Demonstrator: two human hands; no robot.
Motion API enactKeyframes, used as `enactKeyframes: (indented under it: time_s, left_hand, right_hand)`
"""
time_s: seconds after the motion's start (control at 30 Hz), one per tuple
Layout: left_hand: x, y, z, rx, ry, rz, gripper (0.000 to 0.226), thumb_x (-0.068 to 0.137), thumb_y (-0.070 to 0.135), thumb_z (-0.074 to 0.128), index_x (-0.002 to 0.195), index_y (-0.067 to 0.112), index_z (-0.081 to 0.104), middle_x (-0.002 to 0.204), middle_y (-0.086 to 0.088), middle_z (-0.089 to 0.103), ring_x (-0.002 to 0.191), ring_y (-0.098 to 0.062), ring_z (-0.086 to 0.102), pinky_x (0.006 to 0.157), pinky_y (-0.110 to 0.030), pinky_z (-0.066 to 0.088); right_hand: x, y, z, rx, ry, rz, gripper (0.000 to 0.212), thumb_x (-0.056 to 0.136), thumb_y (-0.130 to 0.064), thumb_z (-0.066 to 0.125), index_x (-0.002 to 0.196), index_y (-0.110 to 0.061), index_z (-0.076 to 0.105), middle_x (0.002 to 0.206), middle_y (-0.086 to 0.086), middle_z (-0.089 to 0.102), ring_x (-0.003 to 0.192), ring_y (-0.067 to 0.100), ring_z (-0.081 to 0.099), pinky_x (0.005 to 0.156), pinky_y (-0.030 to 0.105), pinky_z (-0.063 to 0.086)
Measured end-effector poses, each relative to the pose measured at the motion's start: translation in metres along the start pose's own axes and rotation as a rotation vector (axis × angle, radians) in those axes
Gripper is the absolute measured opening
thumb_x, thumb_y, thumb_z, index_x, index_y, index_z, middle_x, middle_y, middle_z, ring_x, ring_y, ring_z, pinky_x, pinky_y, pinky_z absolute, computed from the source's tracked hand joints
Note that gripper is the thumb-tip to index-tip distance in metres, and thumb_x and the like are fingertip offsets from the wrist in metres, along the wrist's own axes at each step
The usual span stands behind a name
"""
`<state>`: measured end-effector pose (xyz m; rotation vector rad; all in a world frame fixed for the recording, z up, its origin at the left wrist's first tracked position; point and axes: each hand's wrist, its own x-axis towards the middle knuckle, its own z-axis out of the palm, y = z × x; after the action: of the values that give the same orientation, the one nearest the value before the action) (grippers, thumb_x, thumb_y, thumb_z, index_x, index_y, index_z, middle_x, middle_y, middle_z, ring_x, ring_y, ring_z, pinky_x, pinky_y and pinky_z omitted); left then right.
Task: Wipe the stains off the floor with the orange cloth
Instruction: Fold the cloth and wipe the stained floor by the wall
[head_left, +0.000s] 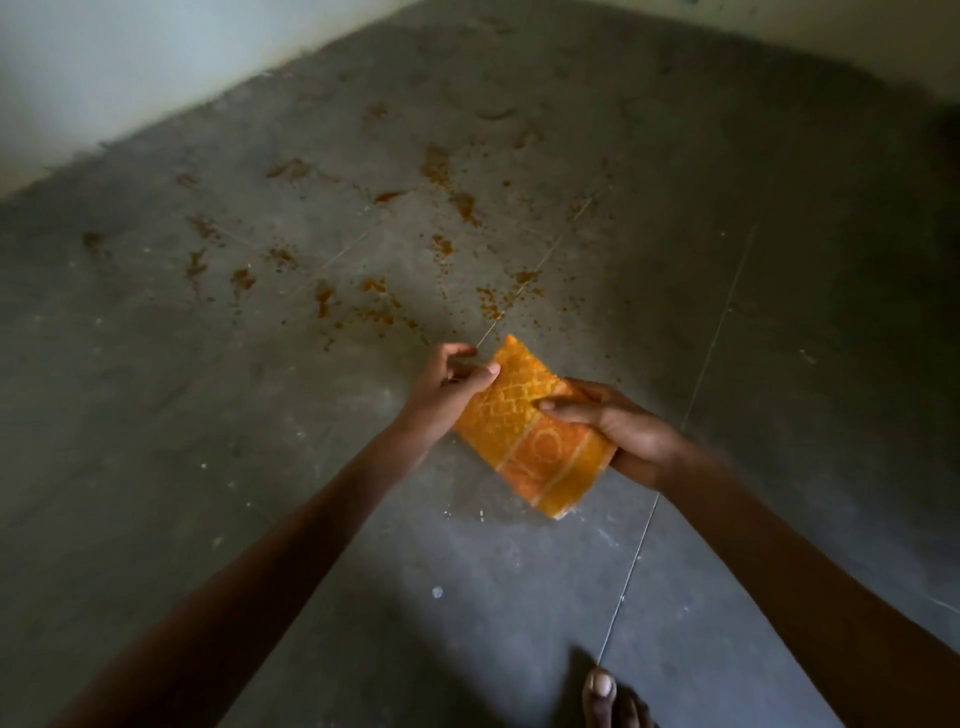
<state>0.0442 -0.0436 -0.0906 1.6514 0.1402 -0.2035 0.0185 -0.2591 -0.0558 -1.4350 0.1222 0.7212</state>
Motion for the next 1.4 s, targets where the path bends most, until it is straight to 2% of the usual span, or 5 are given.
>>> enactKeyframes:
  time_s: [0.47,0.77,1.07,1.2,1.4]
  left_hand:
    - [-0.008,-0.028,-0.007,-0.362,-0.248,-0.467,0.056,0.083,0.048,0.066,0.131,0.022,0.052,0.129,-0.009,0.061,0.116,-0.027,0.061,0.101,-0.046,0.048]
    - [-0.007,0.007,0.019,-0.173,-0.036,0.011,0.027,0.077,0.035,0.070,0.099,0.021,0.061,0.092,-0.002,0.071,0.082,-0.018,0.068,0.073,-0.033,0.054]
    - [-0.042,0.025,0.069,0.323,0.048,0.374,0.030,0.099,0.026,0.051,0.128,0.020,0.056,0.115,0.006,0.066,0.097,-0.002,0.063,0.079,-0.017,0.052]
    - [-0.011,-0.004,0.030,0.607,0.213,0.356,0.037,0.093,0.032,0.057,0.127,0.017,0.054,0.123,-0.001,0.061,0.111,-0.012,0.057,0.092,-0.027,0.048]
    - [0.011,-0.070,-0.026,1.103,0.216,0.166,0.083,0.073,0.069,0.037,0.131,0.011,0.051,0.141,-0.012,0.048,0.134,-0.033,0.039,0.105,-0.050,0.035]
  right_hand:
    - [0.002,0.003,0.017,0.271,0.193,-0.193,0.041,0.089,-0.012,0.066,0.128,-0.024,0.060,0.120,0.004,0.072,0.109,0.025,0.070,0.091,0.043,0.056]
    - [0.013,0.015,0.015,-0.385,0.748,-0.120,0.048,0.090,-0.039,0.070,0.132,-0.020,0.056,0.128,0.000,0.061,0.116,0.022,0.059,0.095,0.041,0.053]
    - [0.002,0.019,0.018,0.816,0.257,-0.066,0.060,0.098,-0.056,0.047,0.136,-0.011,0.059,0.134,0.018,0.063,0.127,0.035,0.059,0.111,0.053,0.041]
    - [-0.004,0.031,-0.001,0.366,0.669,-0.137,0.016,0.099,-0.031,0.057,0.114,-0.026,0.061,0.117,0.009,0.069,0.108,0.027,0.065,0.090,0.049,0.054]
    - [0.007,0.058,-0.050,-0.978,0.596,-0.413,0.068,0.099,-0.049,0.048,0.156,-0.017,0.027,0.154,0.010,0.042,0.128,0.031,0.055,0.096,0.048,0.054]
